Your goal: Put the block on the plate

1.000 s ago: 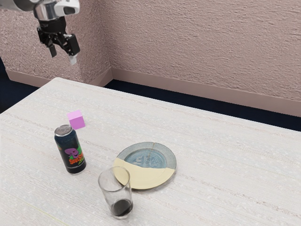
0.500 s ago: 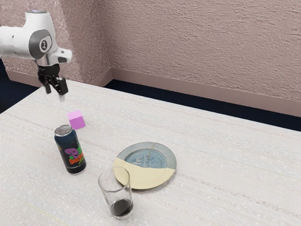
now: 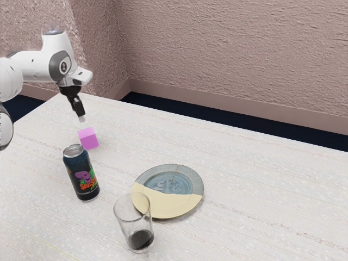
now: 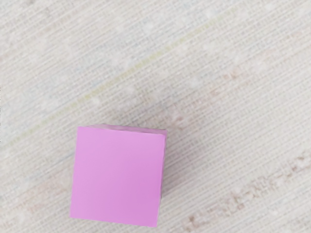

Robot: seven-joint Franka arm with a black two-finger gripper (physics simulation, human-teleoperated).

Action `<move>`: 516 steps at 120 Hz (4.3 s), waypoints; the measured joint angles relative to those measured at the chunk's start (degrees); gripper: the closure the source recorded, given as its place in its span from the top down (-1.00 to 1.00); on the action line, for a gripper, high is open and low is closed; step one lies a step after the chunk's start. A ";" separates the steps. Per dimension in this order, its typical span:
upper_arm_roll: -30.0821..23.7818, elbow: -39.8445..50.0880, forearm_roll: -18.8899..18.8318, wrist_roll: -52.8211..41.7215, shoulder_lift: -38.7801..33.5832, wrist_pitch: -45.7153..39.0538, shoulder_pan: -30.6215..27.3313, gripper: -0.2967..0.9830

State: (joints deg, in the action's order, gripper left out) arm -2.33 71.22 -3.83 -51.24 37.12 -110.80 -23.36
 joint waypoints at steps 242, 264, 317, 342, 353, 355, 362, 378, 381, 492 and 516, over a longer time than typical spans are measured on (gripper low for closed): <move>-6.14 -14.00 -2.04 -15.27 18.98 -3.38 -4.84 0.17; -5.90 -13.46 -2.13 -15.18 18.03 -3.39 -4.70 0.14; -4.92 -7.89 -2.73 -13.61 11.48 -2.55 -2.71 0.07; -3.18 -3.27 -4.35 -11.22 6.19 -1.16 0.82 0.07; -0.23 -2.47 -4.73 -9.84 5.04 0.00 4.66 0.07; 0.81 -2.42 -4.67 -9.58 4.94 0.28 5.75 0.07; 3.15 -2.31 -4.39 -8.63 4.72 1.18 8.70 0.07; 4.32 -0.89 -4.39 -6.32 2.72 2.82 11.97 0.07; 4.44 -0.66 -4.44 -5.86 2.52 3.11 12.52 0.07; 5.80 13.80 -4.33 16.47 -5.14 6.80 37.89 0.07; 5.83 17.01 -3.09 20.87 -6.15 5.35 41.11 0.07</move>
State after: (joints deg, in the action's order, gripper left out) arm 3.50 88.24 -6.92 -30.37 30.97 -105.45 17.75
